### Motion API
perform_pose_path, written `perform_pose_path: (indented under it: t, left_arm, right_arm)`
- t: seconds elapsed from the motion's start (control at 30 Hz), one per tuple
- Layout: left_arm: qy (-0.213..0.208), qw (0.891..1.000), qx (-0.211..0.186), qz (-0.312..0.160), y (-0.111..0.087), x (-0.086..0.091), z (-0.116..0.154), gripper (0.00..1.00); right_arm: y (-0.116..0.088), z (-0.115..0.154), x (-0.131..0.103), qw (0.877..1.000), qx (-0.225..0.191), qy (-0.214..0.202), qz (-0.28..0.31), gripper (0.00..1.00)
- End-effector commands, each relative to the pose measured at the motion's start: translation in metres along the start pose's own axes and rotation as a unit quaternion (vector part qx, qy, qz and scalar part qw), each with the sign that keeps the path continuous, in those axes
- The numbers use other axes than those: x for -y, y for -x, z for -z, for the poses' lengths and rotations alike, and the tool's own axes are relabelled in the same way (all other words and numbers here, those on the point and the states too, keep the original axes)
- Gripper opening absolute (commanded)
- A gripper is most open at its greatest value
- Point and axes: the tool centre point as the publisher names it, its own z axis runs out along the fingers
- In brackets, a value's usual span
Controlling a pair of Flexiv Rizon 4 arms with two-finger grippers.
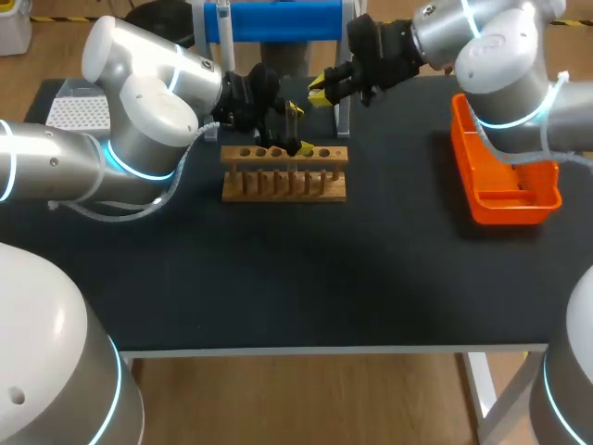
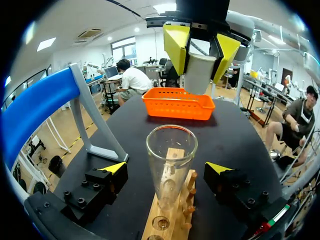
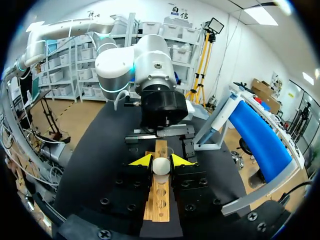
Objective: Invert the test tube, pick up the pipette, mount the tip to pipette, aspirate from beaker and dispense into the tube, eject the tip, return the pipette, and cap with the stopper.
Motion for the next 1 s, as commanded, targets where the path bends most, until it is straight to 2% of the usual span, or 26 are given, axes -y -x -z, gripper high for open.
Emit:
perform_pose_path:
  t: [0.03, 0.6, 1.0]
  left_arm:
    - [0.001, 1.000, -0.001, 0.000, 0.001, 0.000, 0.000, 1.00]
    - [0.001, 1.000, -0.001, 0.000, 0.001, 0.000, 0.000, 1.00]
    - [0.001, 1.000, -0.001, 0.000, 0.001, 0.000, 0.000, 1.00]
  right_arm:
    - [0.008, -0.008, -0.005, 1.000, -0.024, -0.006, -0.001, 0.00]
    - [0.012, -0.029, -0.014, 0.999, -0.036, -0.010, -0.005, 0.00]
    - [0.015, -0.032, -0.015, 0.999, -0.034, -0.007, -0.009, 0.00]
